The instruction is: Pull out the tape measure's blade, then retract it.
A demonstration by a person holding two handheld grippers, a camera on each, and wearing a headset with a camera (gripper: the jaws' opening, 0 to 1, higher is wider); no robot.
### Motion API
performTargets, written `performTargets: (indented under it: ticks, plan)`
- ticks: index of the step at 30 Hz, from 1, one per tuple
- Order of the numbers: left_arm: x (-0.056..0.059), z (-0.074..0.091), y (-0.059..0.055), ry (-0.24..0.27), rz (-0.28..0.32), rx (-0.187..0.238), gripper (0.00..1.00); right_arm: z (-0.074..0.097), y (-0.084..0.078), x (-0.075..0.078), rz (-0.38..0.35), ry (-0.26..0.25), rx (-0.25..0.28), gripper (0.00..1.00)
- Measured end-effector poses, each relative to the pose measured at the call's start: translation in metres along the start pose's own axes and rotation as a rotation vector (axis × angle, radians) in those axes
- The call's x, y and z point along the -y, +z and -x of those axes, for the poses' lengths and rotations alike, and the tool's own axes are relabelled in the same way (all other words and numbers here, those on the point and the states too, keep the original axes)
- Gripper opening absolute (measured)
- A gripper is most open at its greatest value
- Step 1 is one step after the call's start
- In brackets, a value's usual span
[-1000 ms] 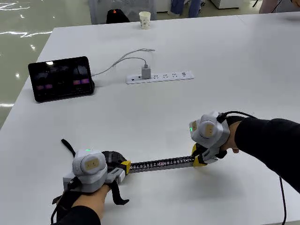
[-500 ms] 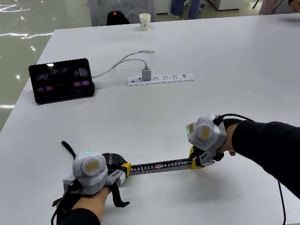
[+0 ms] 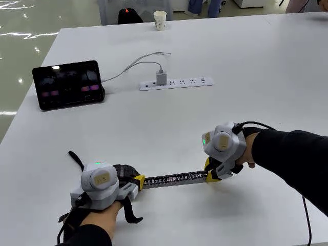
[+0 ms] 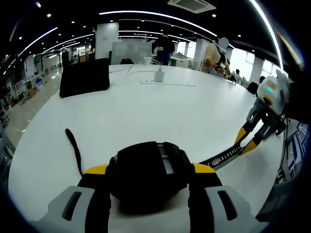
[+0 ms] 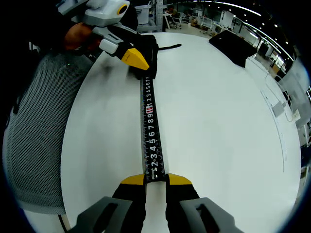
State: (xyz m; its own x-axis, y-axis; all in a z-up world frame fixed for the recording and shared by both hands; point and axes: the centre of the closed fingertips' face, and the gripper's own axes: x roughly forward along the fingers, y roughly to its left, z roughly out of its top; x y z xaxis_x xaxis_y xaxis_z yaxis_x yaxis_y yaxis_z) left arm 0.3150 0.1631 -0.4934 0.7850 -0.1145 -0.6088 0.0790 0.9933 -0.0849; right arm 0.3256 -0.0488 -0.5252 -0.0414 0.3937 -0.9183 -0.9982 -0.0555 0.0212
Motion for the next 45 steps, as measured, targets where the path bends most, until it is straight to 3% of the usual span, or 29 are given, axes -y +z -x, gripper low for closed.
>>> performTargets:
  ticks: [45]
  plan:
    - [0.000,0.000,0.000,0.002,0.000,-0.005,0.59,-0.009,0.021,-0.001,0.020,-0.002,-0.007,0.12]
